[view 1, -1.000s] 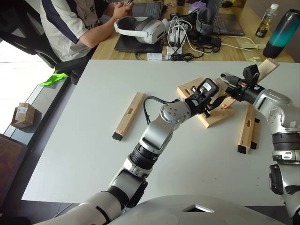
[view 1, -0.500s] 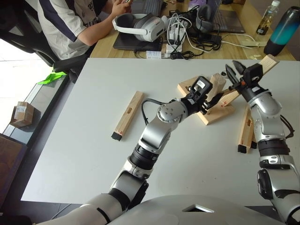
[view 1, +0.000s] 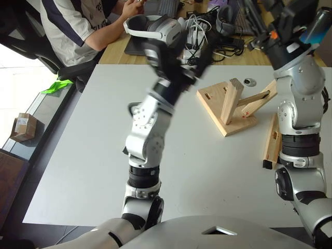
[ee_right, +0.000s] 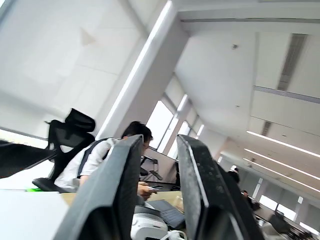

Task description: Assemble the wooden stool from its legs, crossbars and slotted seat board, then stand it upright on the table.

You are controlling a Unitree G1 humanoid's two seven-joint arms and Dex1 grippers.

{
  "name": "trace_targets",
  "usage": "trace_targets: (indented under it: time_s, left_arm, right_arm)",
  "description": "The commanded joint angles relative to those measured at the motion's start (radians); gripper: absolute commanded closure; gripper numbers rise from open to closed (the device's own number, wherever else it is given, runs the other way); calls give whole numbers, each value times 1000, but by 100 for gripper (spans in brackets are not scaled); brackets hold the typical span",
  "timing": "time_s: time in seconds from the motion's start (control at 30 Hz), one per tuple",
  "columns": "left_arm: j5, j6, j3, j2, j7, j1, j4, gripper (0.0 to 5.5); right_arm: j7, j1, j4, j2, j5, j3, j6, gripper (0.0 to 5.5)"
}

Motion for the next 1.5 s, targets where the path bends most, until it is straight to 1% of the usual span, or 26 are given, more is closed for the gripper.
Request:
trace_targets:
  time_s: [0.03,0.1,0.17,0.23,0.33,0.4,0.5,0.6,0.7,0.77,0.83,0.93,1.03,1.07,1.13,1.17,1.23,1.27,1.37,1.43,1.5]
  left_arm:
    - [28,-94,212,40,232,-27,149,180]
    - [43,-124,232,40,277,-17,206,180]
    - [49,-145,225,34,281,1,244,180]
    - [55,-162,207,29,269,22,282,180]
    - [35,-169,201,23,251,29,316,180]
    - [13,-166,204,24,234,22,339,180]
    - [-8,-160,205,32,217,20,361,180]
    - [-16,-163,205,40,209,19,377,180]
    - [-20,-162,202,46,202,17,390,180]
    - [-22,-161,200,48,200,18,393,180]
    - [-22,-160,197,49,201,21,392,180]
    - [-21,-158,191,48,203,25,387,180]
    - [-20,-155,182,44,207,24,383,180]
    - [-20,-154,179,42,208,22,383,180]
    - [-19,-155,175,39,214,20,381,180]
    - [-19,-155,174,39,216,20,379,180]
    - [-18,-155,171,38,219,18,378,180]
    - [-17,-154,170,37,220,18,378,180]
    - [-14,-153,166,38,222,11,384,180]
    - [-13,-149,163,41,225,9,384,180]
    - [-14,-145,161,43,227,10,383,180]
  right_arm:
    - [-8,61,-89,86,-45,221,258,427]
    - [-74,95,-64,152,-85,277,350,427]
    - [-137,133,-36,203,-139,323,398,427]
    - [-219,164,-2,218,-216,330,413,427]
    - [-355,179,54,177,-304,208,404,427]
    - [-406,214,53,134,-344,142,378,427]
    - [-440,282,25,108,-346,54,391,427]
    - [-470,308,18,105,-333,-33,413,427]
    - [-562,321,18,105,-330,-169,390,427]
    - [-618,320,42,91,-340,-238,350,427]
    - [-663,307,87,77,-345,-293,330,427]
    - [-744,254,225,64,-300,-413,341,427]
    - [-807,147,441,14,-273,-490,282,427]
    - [-797,81,557,-9,-254,-500,272,427]
    - [-695,-85,825,-41,-227,-477,272,427]
    - [-602,-169,954,-45,-226,-443,279,427]
    - [-415,-281,1121,-30,-243,-373,288,427]
    - [-315,-317,1173,-16,-254,-337,292,427]
    - [-86,-398,1262,53,-272,-250,243,427]
    - [51,-434,1270,96,-263,-207,203,427]
    - [139,-454,1246,122,-248,-182,162,427]
